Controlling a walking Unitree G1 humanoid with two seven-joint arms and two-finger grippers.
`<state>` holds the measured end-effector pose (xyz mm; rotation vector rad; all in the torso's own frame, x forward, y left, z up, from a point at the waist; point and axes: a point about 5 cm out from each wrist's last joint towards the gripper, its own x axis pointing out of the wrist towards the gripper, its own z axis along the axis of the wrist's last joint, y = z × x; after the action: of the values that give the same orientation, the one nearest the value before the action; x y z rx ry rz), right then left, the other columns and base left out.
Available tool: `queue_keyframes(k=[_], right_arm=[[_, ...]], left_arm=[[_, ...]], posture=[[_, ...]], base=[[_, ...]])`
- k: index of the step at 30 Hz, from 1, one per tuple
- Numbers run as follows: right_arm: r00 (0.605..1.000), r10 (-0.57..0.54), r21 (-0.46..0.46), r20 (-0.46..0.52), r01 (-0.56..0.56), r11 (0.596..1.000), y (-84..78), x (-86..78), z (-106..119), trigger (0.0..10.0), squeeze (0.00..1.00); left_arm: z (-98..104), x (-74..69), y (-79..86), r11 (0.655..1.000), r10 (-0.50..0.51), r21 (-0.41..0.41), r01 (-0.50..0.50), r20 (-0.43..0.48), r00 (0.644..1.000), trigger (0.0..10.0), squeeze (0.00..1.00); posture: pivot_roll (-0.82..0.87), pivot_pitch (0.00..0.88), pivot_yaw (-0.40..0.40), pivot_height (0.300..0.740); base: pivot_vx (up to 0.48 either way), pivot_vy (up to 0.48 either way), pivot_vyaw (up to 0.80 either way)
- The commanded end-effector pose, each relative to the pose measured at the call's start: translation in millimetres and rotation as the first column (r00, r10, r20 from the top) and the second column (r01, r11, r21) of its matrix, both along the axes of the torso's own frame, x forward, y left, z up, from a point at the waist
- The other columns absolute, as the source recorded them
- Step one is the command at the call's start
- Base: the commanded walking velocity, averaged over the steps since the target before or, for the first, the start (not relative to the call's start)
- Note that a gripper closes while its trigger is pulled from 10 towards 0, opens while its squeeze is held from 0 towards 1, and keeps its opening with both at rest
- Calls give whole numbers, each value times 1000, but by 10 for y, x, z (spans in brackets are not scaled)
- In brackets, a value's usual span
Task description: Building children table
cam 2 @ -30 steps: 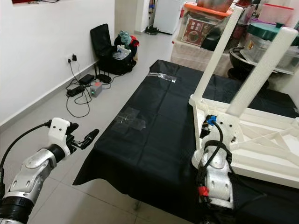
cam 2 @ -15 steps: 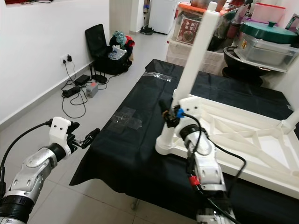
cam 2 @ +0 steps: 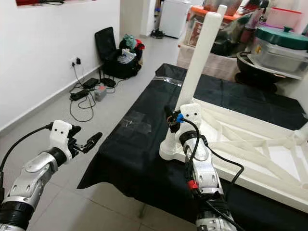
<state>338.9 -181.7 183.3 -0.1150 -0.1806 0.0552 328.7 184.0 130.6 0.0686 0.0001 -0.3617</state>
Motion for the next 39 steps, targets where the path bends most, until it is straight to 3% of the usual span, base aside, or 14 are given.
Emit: queue_keyframes(k=[1, 7, 8, 10, 11, 12, 13, 18, 21, 23, 24, 25, 26, 39], right_arm=[[992, -101, -47, -78, 97, 994, -172, -34, -168, 0, 0], [895, -427, -30, -128, 426, 904, -524, -153, -285, 0, 0], [802, -577, -31, -152, 580, 814, -708, -248, -340, 0, 0], [802, -577, -31, -152, 580, 814, -708, -248, -340, 0, 0], [689, -704, -29, -170, 711, 703, -875, -365, -396, 0, 0], [689, -704, -29, -170, 711, 703, -875, -365, -396, 0, 0], [553, -818, -12, -159, 828, 561, -1030, -521, -403, 0, 0], [352, -922, 22, -160, 935, 353, -1196, -739, -407, 0, 0], [299, -931, 0, -208, 952, 305, -1212, -769, -466, 0, 0], [296, -926, -16, -233, 951, 308, -1197, -764, -499, 0, 0], [306, -918, -24, -252, 946, 322, -1174, -745, -516, 6000, 0], [306, -918, -24, -252, 946, 322, -1174, -745, -516, 6000, 0], [323, -908, -33, -266, 939, 343, -1151, -717, -530, 10000, 0], [607, -764, 80, -221, 792, 606, -840, -456, -408, 10000, 0]], left_arm=[[9, 2, -19, 1000, -12, 10, 12, 3, 1000, 10000, 0], [-2, -3, -37, 1000, -16, 6, 16, 2, 1000, 10000, 0], [-5, -6, -47, 1000, -20, 5, 20, 2, 1000, 10000, 0], [-5, -6, -47, 1000, -20, 5, 20, 2, 1000, 10000, 0], [-6, -10, -60, 1000, -26, 3, 26, 2, 1000, 10000, 0], [-6, -10, -60, 1000, -26, 3, 26, 2, 1000, 10000, 0], [-2, -18, -84, 999, -46, 0, 46, 5, 999, 10000, 0], [2, -40, -126, 997, -74, -4, 74, 10, 997, 10000, 0], [-11, -60, -142, 997, -77, -8, 77, 7, 997, 10000, 0], [-17, -66, -143, 997, -78, -10, 78, 5, 997, 10000, 0], [-18, -68, -143, 997, -78, -10, 78, 5, 997, 10000, 0], [-18, -68, -143, 997, -78, -10, 78, 5, 997, 10000, 0], [-19, -69, -143, 997, -78, -10, 78, 4, 997, 10000, 0], [-16, -67, -147, 997, -80, -12, 80, 5, 997, 10000, 0]], posture=[[74, 0, -128, 740], [68, 0, -126, 740], [60, 0, -120, 740], [60, 0, -120, 740], [58, 0, -118, 740], [58, 0, -118, 740], [52, 0, -116, 740], [53, 0, -118, 740], [55, 0, -121, 740], [54, 0, -122, 740], [54, 0, -123, 740], [54, 0, -123, 740], [54, 0, -123, 740], [52, 0, -122, 740]], base=[[0, 0, 0], [0, 0, 0], [0, 0, 0], [0, 0, 0], [0, 0, 0], [0, 0, 0], [0, 0, 0], [0, 0, 0], [0, 0, 0], [0, 0, 0], [0, 0, 0], [0, 0, 0], [0, 0, 0], [0, 0, 0]])
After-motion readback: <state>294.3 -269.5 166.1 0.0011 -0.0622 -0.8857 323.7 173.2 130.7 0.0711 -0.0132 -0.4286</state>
